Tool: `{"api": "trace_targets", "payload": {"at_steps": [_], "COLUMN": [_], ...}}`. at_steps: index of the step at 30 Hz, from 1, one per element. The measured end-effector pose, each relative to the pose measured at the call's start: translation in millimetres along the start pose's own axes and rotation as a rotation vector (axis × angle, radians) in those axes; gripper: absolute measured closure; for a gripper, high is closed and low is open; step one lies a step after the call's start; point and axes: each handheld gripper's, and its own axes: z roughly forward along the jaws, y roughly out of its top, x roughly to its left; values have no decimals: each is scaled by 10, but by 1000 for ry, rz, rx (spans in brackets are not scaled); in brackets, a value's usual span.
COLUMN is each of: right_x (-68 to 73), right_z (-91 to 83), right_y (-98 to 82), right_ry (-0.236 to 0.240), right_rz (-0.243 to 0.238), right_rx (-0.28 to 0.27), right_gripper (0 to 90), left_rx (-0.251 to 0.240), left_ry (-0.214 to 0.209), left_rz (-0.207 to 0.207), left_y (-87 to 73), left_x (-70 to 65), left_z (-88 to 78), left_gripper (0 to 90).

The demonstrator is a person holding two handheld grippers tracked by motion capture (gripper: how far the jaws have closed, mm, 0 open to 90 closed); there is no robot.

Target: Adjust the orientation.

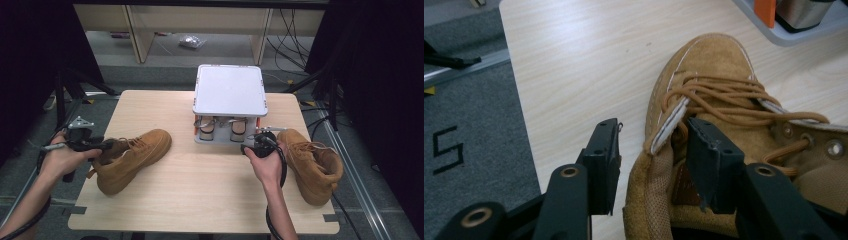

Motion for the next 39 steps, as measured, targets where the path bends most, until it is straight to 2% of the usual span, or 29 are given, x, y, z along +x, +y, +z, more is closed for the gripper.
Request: {"api": "trace_targets", "payload": {"at_steps": [1, 2, 3, 5, 10, 11, 13, 14, 16, 18, 20, 23, 24, 26, 28, 29, 31, 32, 36, 37, 39], "right_x": [-7, -7, 17, -2, 9, -7, -11, -26, 10, 9, 10, 9, -1, -2, -9, -23, -15, -2, -15, -31, -29], "right_z": [16, 16, 10, 14, 20, 31, 41, 47, 34, 35, 36, 35, 43, 40, 44, 40, 33, 33, 44, 46, 47], "right_y": [-9, -9, -9, -12, -18, -25, -27, -28, -33, -34, -35, -35, -36, -36, -37, -38, -41, -45, -57, -57, -61], "right_ry": [3, 3, 8, 9, 3, 1, 11, 6, 10, 10, 10, 10, 12, 12, 13, -8, 14, 14, 10, 10, 4], "right_rz": [-16, -16, 11, -7, 9, -14, -14, -33, 9, 9, 9, 9, -3, -1, 0, -11, -2, 13, -3, -19, -6], "right_rx": [-7, -7, 4, 5, 8, -1, -2, -10, 9, 10, 10, 11, 2, 3, 0, 10, 10, 10, 1, 1, 2], "right_gripper": [450, 450, 449, 449, 448, 448, 447, 447, 447, 447, 447, 446, 446, 446, 445, 445, 444, 444, 444, 444, 445], "left_rx": [2, 24, 23, 39, 64, 71, 77, 106, 120, 128, 157, 171, 175, 188, 169, 213, 208, 211, 195, 175, 166], "left_ry": [-3, -10, -5, -15, -35, -43, -47, -58, -59, -61, -67, -75, -76, -72, -57, -37, -31, -28, -12, -7, -2], "left_rz": [-10, -1, -9, -8, -26, -27, -30, -11, -11, -16, 3, 2, -1, 3, 7, 16, 20, 35, 54, 55, 61], "left_y": [-9, -12, -20, -23, -9, -4, 8, 21, 36, 51, 67, 79, 82, 91, 77, 100, 99, 100, 90, 77, 64], "left_x": [-3, 8, 2, 13, 39, 40, 34, 53, 47, 35, 45, 40, 35, 29, 11, 7, -1, -13, -38, -51, -73], "left_z": [24, 36, 58, 92, 127, 133, 150, 147, 162, 178, 183, 217, 234, 264, 309, 302, 307, 301, 292, 293, 273], "left_gripper": [561, 561, 562, 564, 574, 583, 593, 596, 601, 601, 600, 609, 611, 617, 665, 691, 727, 741, 786, 786, 819]}}
